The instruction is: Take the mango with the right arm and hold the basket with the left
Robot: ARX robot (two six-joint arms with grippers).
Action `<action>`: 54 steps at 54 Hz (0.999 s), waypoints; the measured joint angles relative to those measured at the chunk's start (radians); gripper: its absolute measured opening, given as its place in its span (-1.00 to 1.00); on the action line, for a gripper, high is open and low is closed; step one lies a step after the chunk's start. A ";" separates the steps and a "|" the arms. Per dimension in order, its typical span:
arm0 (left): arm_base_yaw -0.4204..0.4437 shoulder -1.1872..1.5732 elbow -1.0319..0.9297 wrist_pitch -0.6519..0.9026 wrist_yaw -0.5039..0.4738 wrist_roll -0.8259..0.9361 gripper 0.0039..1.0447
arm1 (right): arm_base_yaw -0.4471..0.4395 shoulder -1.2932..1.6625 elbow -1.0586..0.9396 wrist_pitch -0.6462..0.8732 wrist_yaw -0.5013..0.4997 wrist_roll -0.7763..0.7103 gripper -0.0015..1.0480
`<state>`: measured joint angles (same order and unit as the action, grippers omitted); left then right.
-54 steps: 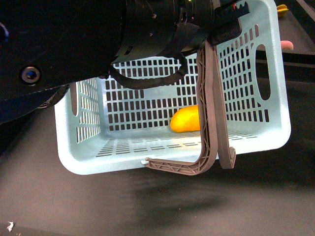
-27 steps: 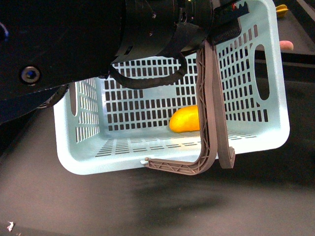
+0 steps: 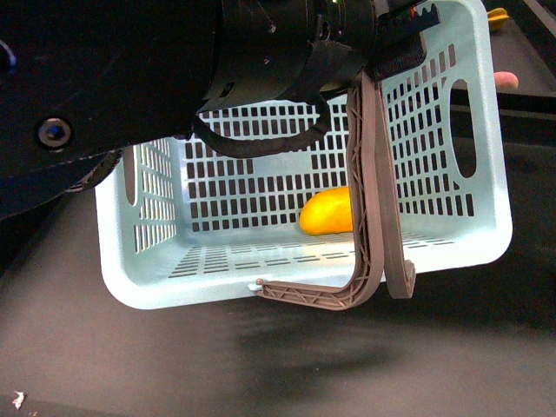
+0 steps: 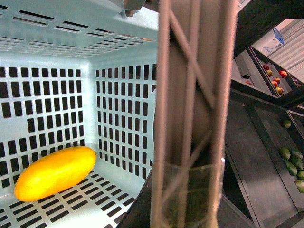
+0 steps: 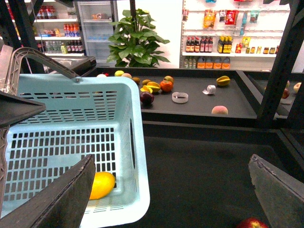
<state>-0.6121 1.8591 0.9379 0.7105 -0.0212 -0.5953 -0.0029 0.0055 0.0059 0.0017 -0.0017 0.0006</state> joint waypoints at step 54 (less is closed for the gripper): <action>0.330 0.365 0.600 -0.529 -0.466 -0.713 -0.89 | 0.000 0.000 0.000 0.000 0.000 0.000 0.84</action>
<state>-0.2825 2.2238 1.5379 0.1810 -0.4873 -1.3083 -0.0029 0.0051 0.0059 0.0017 -0.0017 0.0006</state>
